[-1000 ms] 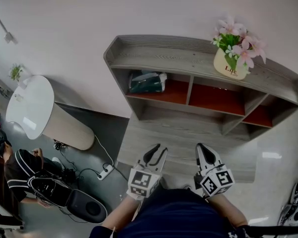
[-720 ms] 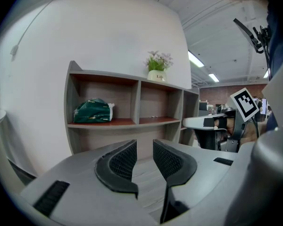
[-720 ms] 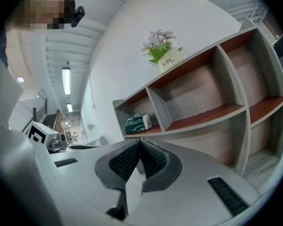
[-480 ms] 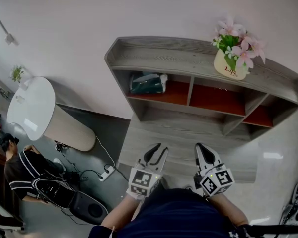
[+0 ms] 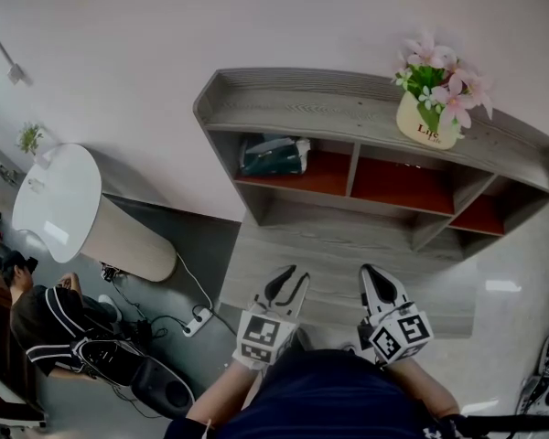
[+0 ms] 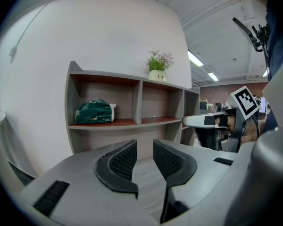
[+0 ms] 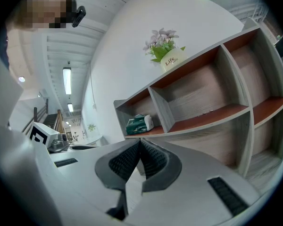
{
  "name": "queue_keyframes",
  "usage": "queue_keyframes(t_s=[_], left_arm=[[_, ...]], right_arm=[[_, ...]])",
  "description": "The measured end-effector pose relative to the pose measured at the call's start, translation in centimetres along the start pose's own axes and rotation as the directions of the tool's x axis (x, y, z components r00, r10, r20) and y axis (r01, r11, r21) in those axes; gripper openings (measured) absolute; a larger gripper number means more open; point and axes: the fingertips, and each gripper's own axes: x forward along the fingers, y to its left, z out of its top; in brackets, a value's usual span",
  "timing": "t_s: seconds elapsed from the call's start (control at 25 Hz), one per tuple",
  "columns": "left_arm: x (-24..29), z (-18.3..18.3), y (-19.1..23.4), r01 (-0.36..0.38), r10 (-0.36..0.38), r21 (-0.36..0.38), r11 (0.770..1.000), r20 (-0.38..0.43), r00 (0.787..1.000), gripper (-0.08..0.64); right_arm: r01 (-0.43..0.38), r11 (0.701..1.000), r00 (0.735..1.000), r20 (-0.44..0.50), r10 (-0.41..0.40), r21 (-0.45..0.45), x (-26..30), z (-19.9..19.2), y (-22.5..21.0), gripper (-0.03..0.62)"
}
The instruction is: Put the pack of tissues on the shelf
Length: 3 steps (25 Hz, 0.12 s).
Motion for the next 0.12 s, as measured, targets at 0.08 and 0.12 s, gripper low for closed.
queue_keyframes(t_s=[0.08, 0.12], left_arm=[[-0.19, -0.2, 0.1, -0.001, 0.0, -0.002, 1.0, -0.006, 1.0, 0.117], [-0.27, -0.3, 0.16, -0.001, 0.001, -0.003, 1.0, -0.009, 1.0, 0.117]], right_arm=[[0.002, 1.0, 1.0, -0.007, -0.002, 0.004, -0.09, -0.28, 0.13, 0.011], [0.003, 1.0, 1.0, -0.01, -0.003, 0.005, -0.12, -0.41, 0.2, 0.011]])
